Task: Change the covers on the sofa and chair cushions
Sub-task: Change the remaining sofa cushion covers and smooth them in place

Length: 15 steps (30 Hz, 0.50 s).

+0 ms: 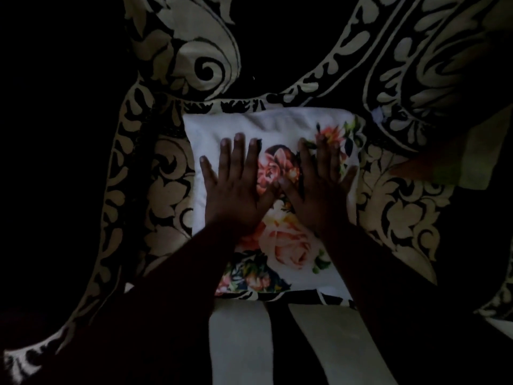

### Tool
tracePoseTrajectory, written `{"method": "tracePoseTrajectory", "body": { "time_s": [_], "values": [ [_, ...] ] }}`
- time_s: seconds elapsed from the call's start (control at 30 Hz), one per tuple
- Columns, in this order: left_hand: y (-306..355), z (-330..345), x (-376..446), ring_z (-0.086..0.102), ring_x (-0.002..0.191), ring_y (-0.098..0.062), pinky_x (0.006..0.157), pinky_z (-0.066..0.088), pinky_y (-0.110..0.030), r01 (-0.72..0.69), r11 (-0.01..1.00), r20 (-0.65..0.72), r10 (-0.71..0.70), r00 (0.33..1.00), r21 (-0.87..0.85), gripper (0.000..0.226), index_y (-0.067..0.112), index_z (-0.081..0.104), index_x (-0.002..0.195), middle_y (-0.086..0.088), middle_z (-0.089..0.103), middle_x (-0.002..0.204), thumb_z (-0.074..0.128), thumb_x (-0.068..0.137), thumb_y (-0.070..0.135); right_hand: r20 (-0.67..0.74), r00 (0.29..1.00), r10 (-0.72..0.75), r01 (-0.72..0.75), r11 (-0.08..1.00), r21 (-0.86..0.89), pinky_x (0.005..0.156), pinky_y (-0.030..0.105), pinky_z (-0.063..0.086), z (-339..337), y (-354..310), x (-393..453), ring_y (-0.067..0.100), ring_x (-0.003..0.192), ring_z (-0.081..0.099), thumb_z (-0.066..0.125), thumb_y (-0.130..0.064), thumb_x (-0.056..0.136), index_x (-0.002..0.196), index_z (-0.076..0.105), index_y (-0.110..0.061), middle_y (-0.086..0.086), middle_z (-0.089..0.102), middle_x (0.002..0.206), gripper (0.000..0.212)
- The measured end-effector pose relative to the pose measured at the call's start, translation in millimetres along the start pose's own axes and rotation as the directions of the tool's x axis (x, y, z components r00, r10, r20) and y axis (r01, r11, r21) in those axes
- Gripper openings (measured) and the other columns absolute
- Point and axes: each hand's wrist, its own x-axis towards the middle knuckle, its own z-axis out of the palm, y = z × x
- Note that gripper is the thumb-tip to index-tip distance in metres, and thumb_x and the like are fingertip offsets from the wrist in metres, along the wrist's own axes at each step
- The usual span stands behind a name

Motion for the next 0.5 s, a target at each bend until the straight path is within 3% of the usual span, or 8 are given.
{"method": "tracePoseTrajectory", "body": {
  "time_s": [0.23,0.5],
  "values": [
    [32.4,-1.5,-53.9,-0.003,0.157,-0.032,0.12,0.005,-0.067,0.09,0.996,0.008,-0.09,0.996,0.001,0.086,0.013,0.007,0.163,-0.01,0.001,0.17,0.033,0.101,0.067,-0.064,0.994,0.086,-0.087,0.996,-0.011,0.116,0.068,0.013,1.9,7.2,-56.8,0.031,0.156,-0.001,0.024,-0.073,0.098,0.162,0.012,-0.021,0.012,0.003,0.169,0.083],
    [-5.4,21.2,5.3,-0.009,0.157,-0.026,0.119,0.004,-0.067,0.16,0.987,0.04,-0.159,0.986,-0.016,0.086,0.021,-0.002,0.163,-0.004,-0.006,0.171,0.024,0.099,0.072,-0.028,0.992,0.12,-0.12,0.992,-0.025,0.114,0.074,-0.002,19.1,-15.0,11.3,0.031,0.156,-0.007,0.022,-0.081,0.093,0.162,0.004,-0.029,0.005,-0.005,0.17,0.088]
  ]
}}
